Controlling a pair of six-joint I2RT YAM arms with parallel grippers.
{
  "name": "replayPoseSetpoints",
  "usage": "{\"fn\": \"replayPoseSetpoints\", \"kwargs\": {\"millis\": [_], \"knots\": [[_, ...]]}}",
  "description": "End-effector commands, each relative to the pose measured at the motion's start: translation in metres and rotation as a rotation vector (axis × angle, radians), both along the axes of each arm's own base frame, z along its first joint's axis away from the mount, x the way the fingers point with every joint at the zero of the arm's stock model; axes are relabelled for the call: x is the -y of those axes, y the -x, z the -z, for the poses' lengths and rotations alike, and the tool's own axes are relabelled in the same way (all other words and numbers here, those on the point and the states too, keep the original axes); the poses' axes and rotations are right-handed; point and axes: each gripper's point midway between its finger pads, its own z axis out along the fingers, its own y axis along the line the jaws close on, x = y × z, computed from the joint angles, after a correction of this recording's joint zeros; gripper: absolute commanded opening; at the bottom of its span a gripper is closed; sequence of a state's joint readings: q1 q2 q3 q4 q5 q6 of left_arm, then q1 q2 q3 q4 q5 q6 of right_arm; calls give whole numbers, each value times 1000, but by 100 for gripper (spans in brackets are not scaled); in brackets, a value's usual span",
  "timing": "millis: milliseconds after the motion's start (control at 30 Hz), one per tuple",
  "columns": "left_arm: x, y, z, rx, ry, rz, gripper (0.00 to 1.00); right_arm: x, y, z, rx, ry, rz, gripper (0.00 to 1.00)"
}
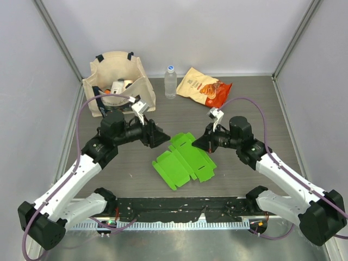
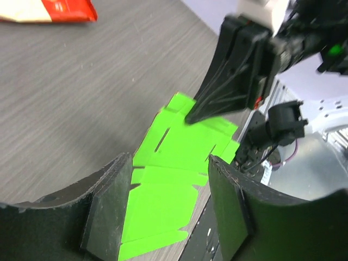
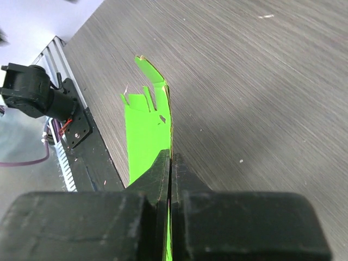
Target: Fold the paper box
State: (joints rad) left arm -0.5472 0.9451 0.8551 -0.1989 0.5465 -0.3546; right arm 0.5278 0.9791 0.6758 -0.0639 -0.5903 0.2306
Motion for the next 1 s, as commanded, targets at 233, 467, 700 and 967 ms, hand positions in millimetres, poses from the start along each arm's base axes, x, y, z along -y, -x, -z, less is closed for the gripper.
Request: {"fn": "replayPoseSetpoints", "kwargs": {"millis": [233, 467, 700, 967], "knots": [[72, -11, -56, 18, 74, 68, 75, -4, -12, -25, -18, -55, 54, 1], [97, -41, -41, -96, 108, 8, 67, -5, -4, -32, -7, -78, 24, 1], [101, -51, -26, -136, 19, -11, 55, -1, -5, -41, 16, -94, 57, 1], [113, -38, -17, -141, -10, 45, 35, 0, -11, -50, 37, -109, 87, 1]]}}
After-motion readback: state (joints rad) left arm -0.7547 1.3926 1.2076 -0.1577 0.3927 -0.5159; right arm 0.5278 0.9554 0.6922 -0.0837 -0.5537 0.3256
